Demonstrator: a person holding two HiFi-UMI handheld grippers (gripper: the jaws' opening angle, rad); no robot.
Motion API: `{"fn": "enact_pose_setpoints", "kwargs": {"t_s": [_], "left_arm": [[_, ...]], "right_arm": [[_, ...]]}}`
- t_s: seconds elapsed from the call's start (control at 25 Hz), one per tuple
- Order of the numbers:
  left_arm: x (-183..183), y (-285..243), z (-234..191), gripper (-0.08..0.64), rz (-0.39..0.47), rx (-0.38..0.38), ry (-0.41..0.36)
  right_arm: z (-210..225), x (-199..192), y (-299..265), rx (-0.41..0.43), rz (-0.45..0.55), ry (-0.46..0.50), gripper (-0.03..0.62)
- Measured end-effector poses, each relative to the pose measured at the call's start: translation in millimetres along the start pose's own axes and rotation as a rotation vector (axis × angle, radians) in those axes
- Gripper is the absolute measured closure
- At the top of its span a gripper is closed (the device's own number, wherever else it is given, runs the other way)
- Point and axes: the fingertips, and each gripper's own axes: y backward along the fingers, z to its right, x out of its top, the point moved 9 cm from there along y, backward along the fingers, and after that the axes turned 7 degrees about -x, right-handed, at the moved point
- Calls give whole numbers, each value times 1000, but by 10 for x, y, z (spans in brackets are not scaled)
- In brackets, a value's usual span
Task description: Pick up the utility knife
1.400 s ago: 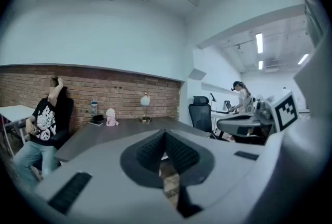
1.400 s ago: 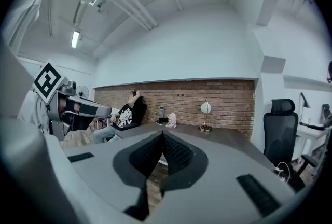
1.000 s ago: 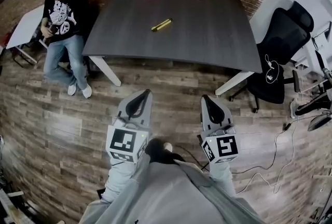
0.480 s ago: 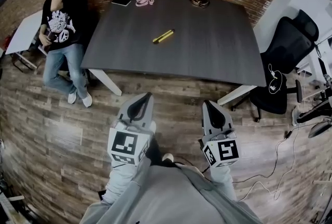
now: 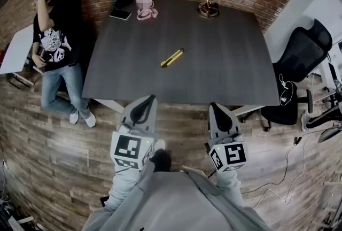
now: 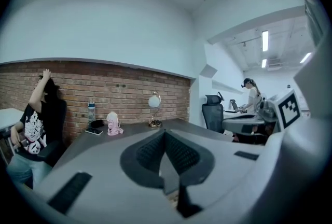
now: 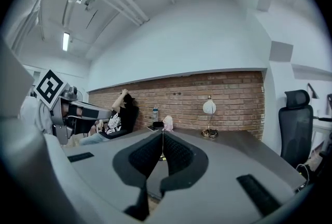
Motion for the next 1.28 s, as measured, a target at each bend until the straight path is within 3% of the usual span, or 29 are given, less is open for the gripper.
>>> {"fn": "enact_pose_setpoints", "kwargs": {"t_s": [0.36,0.68,1.0,1.28], "left_arm": [[1,-295,-696,541,-3,-44,11],[-74,-469,-974,541,-22,-82,35],[-146,-835,-1183,541,-46,-50,51],[81,-1450,-1415,541,-34,-15,32]], "right_arm": [[-142,2,-551,-76,-35,-21,574],[-158,-25,-729,-144,-72,-29,574],[96,-156,-1119,-137,-100,-47,574],[522,-60,-1777,-96,-79,-40,574]]}}
